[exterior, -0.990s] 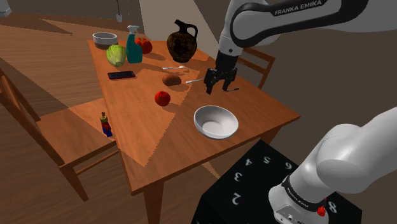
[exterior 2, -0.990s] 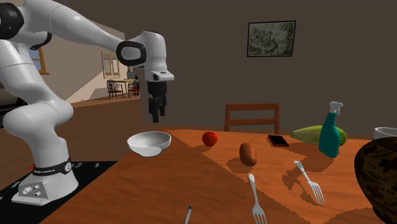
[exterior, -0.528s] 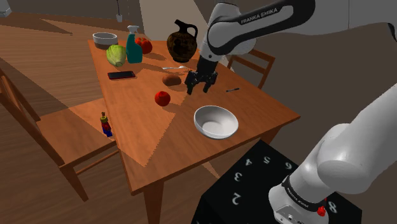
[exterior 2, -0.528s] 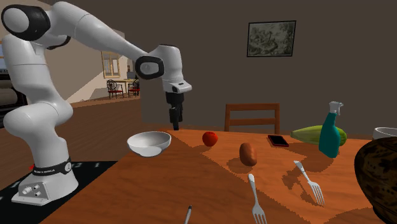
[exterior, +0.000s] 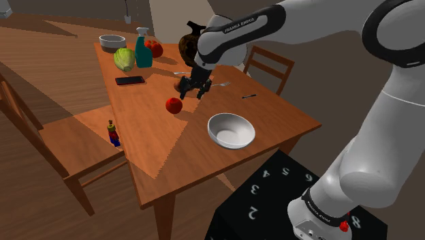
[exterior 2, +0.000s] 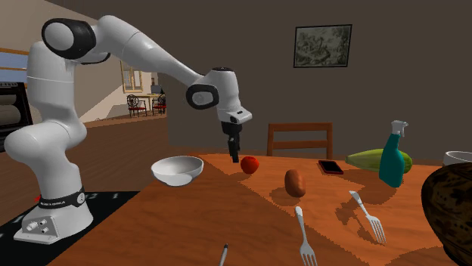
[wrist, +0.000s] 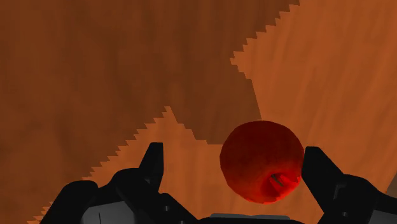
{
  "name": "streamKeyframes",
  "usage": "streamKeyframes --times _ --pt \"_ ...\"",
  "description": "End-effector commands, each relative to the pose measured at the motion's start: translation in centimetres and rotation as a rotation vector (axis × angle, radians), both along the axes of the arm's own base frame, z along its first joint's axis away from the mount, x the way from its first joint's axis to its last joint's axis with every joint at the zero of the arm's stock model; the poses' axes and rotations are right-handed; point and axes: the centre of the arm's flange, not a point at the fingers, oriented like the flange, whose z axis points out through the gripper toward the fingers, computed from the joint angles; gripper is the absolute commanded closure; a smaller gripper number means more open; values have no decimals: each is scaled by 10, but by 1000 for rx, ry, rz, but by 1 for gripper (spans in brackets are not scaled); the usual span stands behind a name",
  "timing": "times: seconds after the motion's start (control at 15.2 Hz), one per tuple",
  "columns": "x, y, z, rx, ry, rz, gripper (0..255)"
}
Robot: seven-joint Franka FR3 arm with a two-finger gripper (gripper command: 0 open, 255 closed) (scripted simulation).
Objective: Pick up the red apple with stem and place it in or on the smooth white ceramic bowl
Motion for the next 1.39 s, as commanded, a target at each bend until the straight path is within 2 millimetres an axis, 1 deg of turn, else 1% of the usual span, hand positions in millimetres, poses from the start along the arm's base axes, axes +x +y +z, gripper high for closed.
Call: streamKeyframes --times 0.0,0.26,0.79,1.25,1.32 --pt "22 10 -7 23 -20 0 0" --pt "62 22 -21 64 -56 2 0" --pt "70 33 -59 64 -56 2 0" --pt "70 33 -59 64 -55 2 0" --pt "70 33 -59 64 -55 2 255"
